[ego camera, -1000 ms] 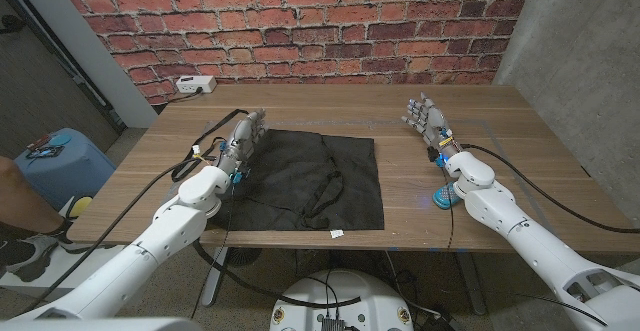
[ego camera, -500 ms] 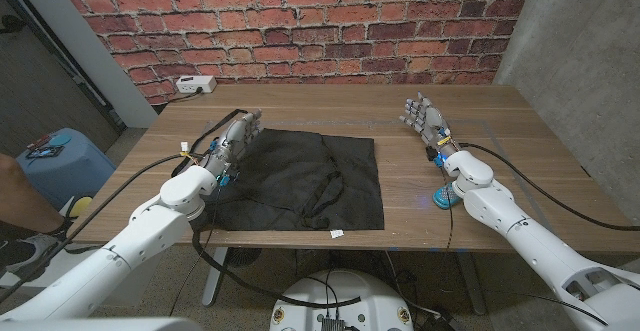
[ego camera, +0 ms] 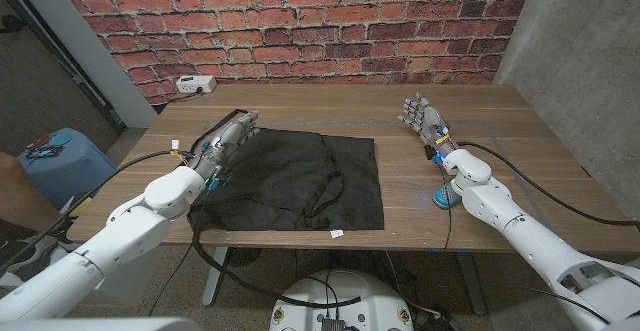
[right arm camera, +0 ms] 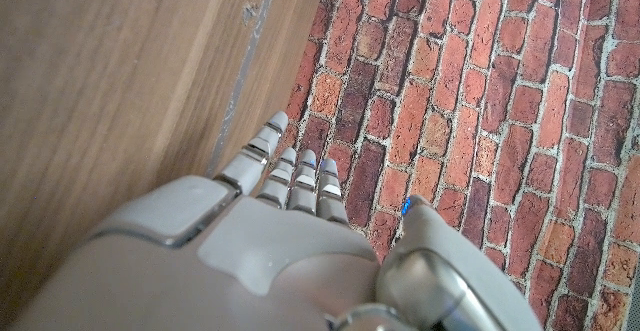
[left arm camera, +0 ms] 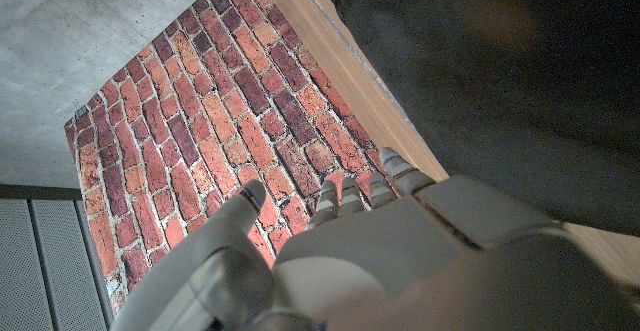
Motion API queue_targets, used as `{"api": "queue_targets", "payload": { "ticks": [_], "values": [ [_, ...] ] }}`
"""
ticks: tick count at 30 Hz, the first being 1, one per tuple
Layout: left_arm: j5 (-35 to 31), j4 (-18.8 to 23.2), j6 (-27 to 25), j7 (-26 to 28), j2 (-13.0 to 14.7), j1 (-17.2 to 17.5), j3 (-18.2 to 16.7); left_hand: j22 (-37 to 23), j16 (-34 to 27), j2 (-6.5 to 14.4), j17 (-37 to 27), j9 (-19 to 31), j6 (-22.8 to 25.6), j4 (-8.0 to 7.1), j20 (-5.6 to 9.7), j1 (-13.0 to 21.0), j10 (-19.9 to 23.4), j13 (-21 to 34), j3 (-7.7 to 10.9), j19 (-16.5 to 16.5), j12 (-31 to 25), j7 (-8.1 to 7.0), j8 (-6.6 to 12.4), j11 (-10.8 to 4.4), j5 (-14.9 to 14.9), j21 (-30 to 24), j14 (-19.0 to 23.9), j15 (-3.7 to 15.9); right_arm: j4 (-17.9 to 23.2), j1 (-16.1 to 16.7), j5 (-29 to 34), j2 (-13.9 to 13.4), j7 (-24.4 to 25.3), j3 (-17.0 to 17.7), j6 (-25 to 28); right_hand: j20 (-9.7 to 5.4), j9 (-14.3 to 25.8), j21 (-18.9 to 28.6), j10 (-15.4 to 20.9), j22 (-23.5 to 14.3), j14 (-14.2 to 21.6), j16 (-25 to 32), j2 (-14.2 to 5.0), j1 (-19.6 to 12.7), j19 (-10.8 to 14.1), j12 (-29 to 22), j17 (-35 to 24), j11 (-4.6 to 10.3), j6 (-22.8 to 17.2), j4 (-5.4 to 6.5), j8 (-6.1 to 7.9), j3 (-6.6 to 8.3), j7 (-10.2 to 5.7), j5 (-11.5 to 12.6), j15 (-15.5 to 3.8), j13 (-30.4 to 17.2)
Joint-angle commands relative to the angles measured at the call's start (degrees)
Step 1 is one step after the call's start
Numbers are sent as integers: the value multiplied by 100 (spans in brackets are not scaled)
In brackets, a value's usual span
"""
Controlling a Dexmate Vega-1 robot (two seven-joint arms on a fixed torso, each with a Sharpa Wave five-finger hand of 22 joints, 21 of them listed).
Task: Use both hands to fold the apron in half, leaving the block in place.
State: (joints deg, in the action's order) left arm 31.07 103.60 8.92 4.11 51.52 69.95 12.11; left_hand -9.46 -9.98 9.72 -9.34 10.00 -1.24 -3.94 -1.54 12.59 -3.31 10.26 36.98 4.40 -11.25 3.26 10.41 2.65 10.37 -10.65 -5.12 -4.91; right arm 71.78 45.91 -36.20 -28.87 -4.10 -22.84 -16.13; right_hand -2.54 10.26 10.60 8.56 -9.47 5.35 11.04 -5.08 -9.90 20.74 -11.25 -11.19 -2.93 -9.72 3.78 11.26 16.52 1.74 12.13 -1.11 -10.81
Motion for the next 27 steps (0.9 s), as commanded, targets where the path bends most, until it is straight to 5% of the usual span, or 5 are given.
{"api": "queue_targets", "payload": {
  "ticks": [1, 18, 27],
  "values": [
    [-446, 625, -162, 462, 357, 684, -353, -31, 4, 29, -18, 16, -40, 32, -6, 82, -50, 23, 17, -29, -3, 33, -2, -34, -10, -7, -50, 10, -162, -75, -5, -1, -137, -21, -29, -68, 33, 28, 57, -21, 43, 27, -20, -64, 47, -10, -9, 5, -64, -21, -8, 19, -8, 41, 1, -23],
    [-1240, 1196, -709, 996, 518, 1555, -802, -34, -15, 42, -24, 20, -43, 61, -41, 119, -45, 26, 38, -132, -9, -38, 3, -107, -18, 18, -15, 37, -563, -363, 59, 44, -450, -112, -102, -79, 33, 28, 61, -21, 45, 27, -33, -89, 48, -9, -6, 23, -70, -50, -10, 39, -18, 39, -7, -23],
    [-1620, 1459, -1180, 1102, 603, 1825, -1043, -38, -25, 31, -42, 23, -29, 19, -189, 90, -19, 26, 45, -322, -20, -168, 12, -214, -25, 55, 0, 91, -828, -540, 100, 154, -548, -171, -158, -81, 33, 28, 58, -21, 44, 26, -35, -98, 48, -7, -6, 18, -70, -64, -12, 47, -15, 36, -7, -23]
  ]
}}
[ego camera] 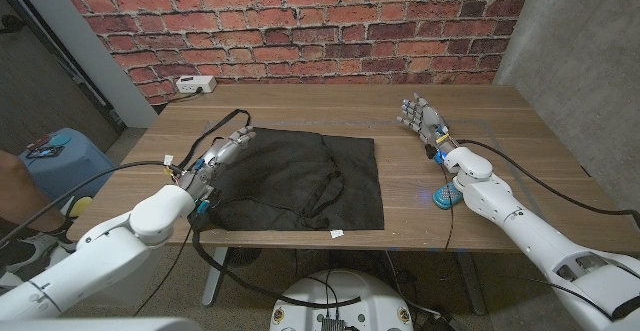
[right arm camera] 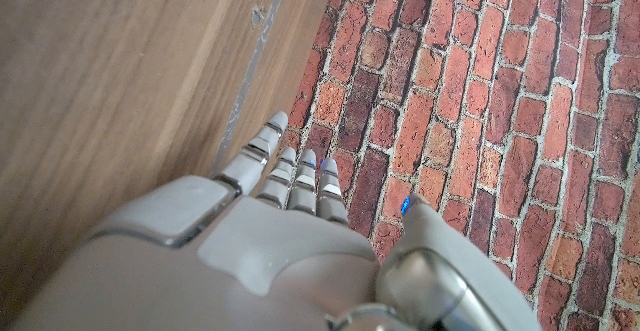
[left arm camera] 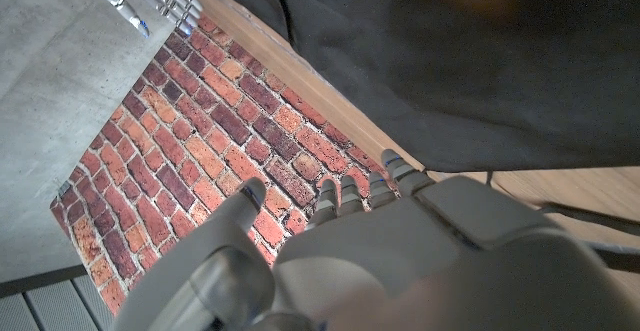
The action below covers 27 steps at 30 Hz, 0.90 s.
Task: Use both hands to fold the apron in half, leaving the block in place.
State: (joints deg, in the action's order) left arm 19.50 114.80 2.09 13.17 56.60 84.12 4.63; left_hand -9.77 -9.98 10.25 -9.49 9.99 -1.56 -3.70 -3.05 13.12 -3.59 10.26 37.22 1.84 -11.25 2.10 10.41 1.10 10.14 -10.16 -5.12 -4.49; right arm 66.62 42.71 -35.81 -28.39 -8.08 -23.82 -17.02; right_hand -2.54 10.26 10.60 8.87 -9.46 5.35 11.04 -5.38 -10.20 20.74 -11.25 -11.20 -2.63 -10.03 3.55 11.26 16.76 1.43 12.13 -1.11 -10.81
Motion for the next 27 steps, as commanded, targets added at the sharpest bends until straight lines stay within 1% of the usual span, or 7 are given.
{"api": "queue_targets", "payload": {
  "ticks": [1, 7, 8, 14, 21, 24, 27],
  "values": [
    [-490, 362, -539, 185, 101, 424, -316, -7, -25, -24, -28, 23, 5, -8, -43, 34, 12, 26, 22, -91, -21, -54, 12, -66, -3, 10, 1, 51, -334, -234, 64, 117, -156, -75, -77, -80, 33, 28, 29, -21, 43, 25, -5, -69, 48, -7, -5, -18, -37, -43, -13, 24, 16, 36, -8, -24],
    [-602, 496, -720, 132, 87, 582, -490, -10, -29, -54, -27, 21, 49, -24, -120, 12, 33, 25, 21, -289, -27, -152, 25, -135, -8, 38, 25, 118, -447, -295, 58, 162, -211, -81, -121, -82, 34, 28, 30, -21, 43, 25, -7, -77, 49, -7, -4, -21, -37, -54, -14, 30, 18, 34, -12, -24],
    [-692, 584, -812, 145, 141, 682, -563, -11, -29, -56, -26, 21, 53, -25, -135, 10, 38, 25, 22, -303, -28, -178, 26, -146, -8, 35, 30, 120, -450, -299, 60, 156, -228, -86, -116, -82, 34, 28, 32, -21, 45, 26, -7, -79, 49, -8, -4, -16, -36, -56, -14, 31, 19, 34, -9, -24],
    [-958, 888, -1152, 65, 183, 1086, -904, -13, -34, -67, -27, 21, 108, -43, -167, -10, 72, 24, 22, -353, -38, -250, 41, -198, -9, 21, 50, 158, -354, -256, 59, 117, -234, -75, -122, -85, 34, 28, 27, -21, 43, 25, -7, -85, 49, -5, -3, -15, -35, -64, -15, 35, 16, 33, -9, -24],
    [-1260, 1190, -1450, -169, 54, 1577, -1379, -14, -31, -80, -29, 20, 134, -58, -159, -31, 98, 23, 17, -389, -46, -258, 45, -208, -11, 15, 49, 179, -207, -198, 75, 64, -202, -72, -101, -87, 34, 27, 24, -21, 46, 26, -5, -93, 47, -3, -3, -21, -33, -77, -17, 40, 18, 30, -10, -24],
    [-1423, 1247, -1496, -275, -25, 1677, -1472, -14, -32, -86, -30, 21, 149, -66, -164, -41, 103, 23, 14, -396, -46, -257, 48, -212, -11, 9, 54, 185, -109, -172, 106, 35, -178, -85, -84, -88, 34, 26, 30, -21, 41, 24, -6, -96, 46, -5, -3, -21, -33, -83, -17, 43, 22, 28, -8, -24],
    [-1529, 1268, -1499, -403, -116, 1734, -1540, -15, -35, -90, -30, 21, 161, -73, -165, -51, 116, 23, 12, -399, -49, -253, 50, -218, -11, 1, 67, 192, 110, -143, 257, -66, -53, -139, 7, -88, 34, 26, 43, -21, 43, 23, -2, -110, 46, -10, 0, -21, -39, -97, -15, 47, 22, 27, -9, -24]
  ]
}}
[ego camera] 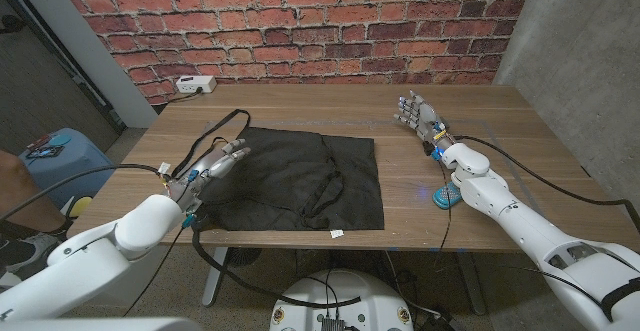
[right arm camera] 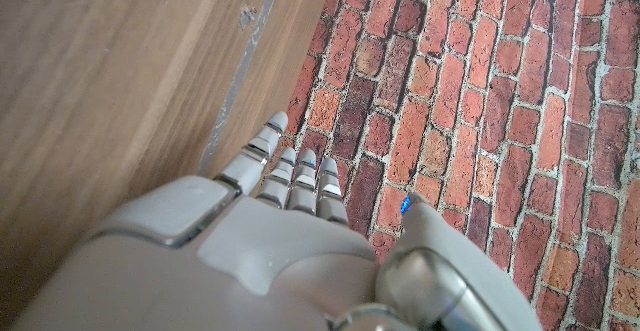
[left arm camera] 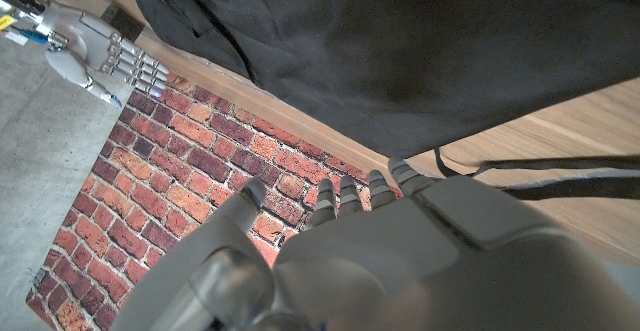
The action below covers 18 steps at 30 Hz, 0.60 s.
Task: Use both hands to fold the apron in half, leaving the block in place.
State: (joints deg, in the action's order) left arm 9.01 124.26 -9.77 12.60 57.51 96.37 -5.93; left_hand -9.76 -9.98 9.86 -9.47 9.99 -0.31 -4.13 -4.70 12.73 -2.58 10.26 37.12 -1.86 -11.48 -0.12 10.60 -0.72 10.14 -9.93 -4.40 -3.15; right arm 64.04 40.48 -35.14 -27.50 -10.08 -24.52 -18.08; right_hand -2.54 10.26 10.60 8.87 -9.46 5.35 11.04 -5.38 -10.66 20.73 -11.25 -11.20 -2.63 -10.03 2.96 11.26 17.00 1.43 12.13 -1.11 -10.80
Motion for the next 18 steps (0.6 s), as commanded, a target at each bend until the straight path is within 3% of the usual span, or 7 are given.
{"api": "queue_targets", "payload": {
  "ticks": [1, 18],
  "values": [
    [-514, 331, -314, -385, -239, 533, -512, -15, -36, -52, -31, 21, 40, -32, 6, -14, 17, 23, 22, -30, -26, -29, 31, -37, -11, -23, -3, 62, 437, 84, 242, -188, 184, -89, 146, -87, 34, 28, 51, -21, 44, 22, 2, -78, 50, -13, 4, -38, -45, -51, -13, 27, 27, 27, -9, -25],
    [-1019, 458, -303, -923, -684, 845, -862, -16, -30, -58, -30, 21, 74, -60, 35, -50, 27, 23, 21, -37, -22, -12, 29, -18, -9, -48, 0, 88, 1098, 155, 707, -524, 434, -312, 587, -98, 35, 63, 217, -23, 180, 46, 40, -335, 176, -59, 38, -43, -210, -297, 35, 114, 51, 7, -10, -30]
  ]
}}
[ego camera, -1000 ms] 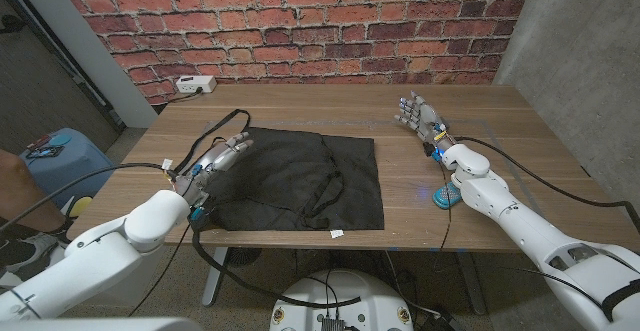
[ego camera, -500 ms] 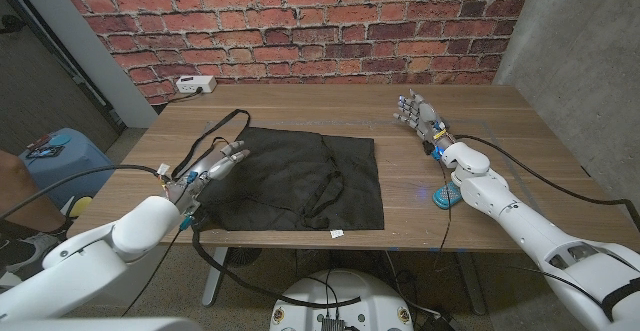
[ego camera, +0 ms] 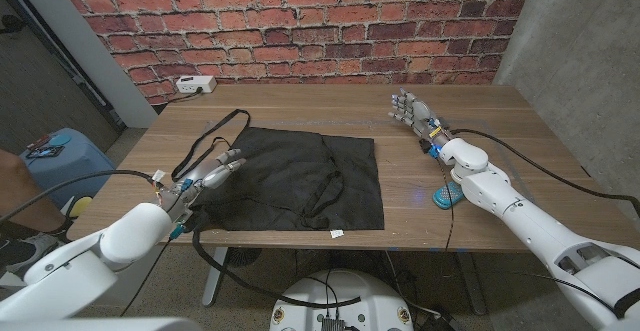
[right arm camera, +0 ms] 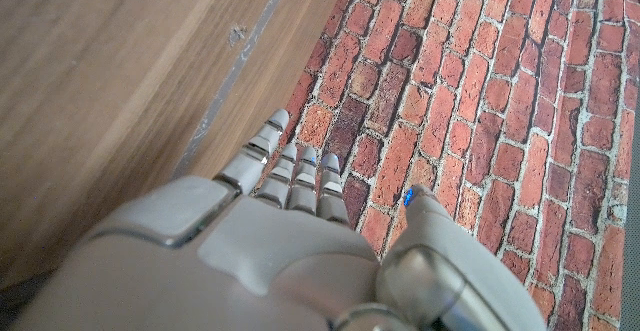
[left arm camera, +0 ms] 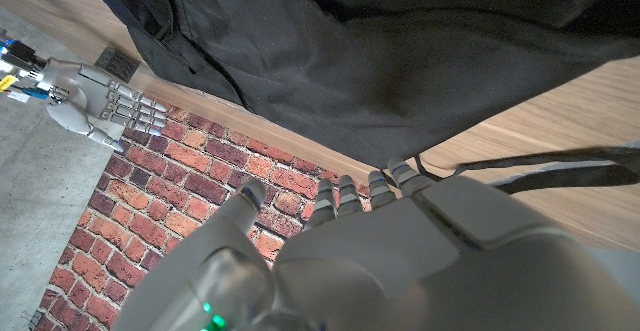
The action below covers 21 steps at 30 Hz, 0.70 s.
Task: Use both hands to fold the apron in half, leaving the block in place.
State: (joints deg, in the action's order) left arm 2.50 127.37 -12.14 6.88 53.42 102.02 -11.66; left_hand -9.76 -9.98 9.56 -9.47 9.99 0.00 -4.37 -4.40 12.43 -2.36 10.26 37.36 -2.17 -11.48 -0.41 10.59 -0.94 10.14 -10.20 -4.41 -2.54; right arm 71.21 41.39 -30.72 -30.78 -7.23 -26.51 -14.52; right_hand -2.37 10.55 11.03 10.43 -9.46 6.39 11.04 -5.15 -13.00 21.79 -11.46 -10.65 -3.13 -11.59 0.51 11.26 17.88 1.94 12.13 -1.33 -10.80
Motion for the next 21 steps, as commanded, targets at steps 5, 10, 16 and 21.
{"api": "queue_targets", "payload": {
  "ticks": [5, 10, 16, 21],
  "values": [
    [-724, 292, -205, -404, -335, 447, -373, -17, -28, -29, -29, 22, 51, -43, 6, -28, 21, 22, -2, -8, -26, 20, 29, 3, -8, -27, 2, 27, 394, 73, 267, -211, 129, -117, 236, -117, 6, 20, 72, -24, 88, 46, 21, -133, 77, -38, -17, 13, -59, -84, 32, 38, 0, 2, 5, -31],
    [-968, 408, -276, -558, -402, 578, -445, -16, -28, -30, -26, 22, 69, -46, 28, -34, 33, 22, 0, -2, -28, 19, 31, 5, -7, -36, 9, 26, 425, 78, 303, -260, 111, -127, 254, -116, 6, 18, 73, -24, 89, 45, 22, -143, 80, -36, -19, 3, -63, -98, 30, 42, 3, -2, 1, -33],
    [-1360, 519, -351, -672, -472, 708, -519, -16, -25, -31, -25, 22, 79, -50, 33, -42, 41, 22, 2, -13, -28, 17, 30, 0, -6, -37, 10, 29, 441, 58, 358, -326, 81, -137, 271, -117, 7, 20, 91, -25, 98, 46, 24, -151, 93, -39, -25, -6, -72, -114, 28, 46, 6, -10, 6, -34],
    [-1646, 532, -312, -859, -481, 796, -614, -16, -28, -32, -24, 22, 86, -54, 32, -49, 48, 22, 4, -25, -28, 13, 28, 0, -5, -38, 23, 34, 530, 62, 424, -381, 127, -151, 346, -132, 7, 23, 99, -26, 118, 52, 28, -162, 109, -38, -28, -2, -76, -132, 25, 51, 2, -17, -8, -36]
  ]
}}
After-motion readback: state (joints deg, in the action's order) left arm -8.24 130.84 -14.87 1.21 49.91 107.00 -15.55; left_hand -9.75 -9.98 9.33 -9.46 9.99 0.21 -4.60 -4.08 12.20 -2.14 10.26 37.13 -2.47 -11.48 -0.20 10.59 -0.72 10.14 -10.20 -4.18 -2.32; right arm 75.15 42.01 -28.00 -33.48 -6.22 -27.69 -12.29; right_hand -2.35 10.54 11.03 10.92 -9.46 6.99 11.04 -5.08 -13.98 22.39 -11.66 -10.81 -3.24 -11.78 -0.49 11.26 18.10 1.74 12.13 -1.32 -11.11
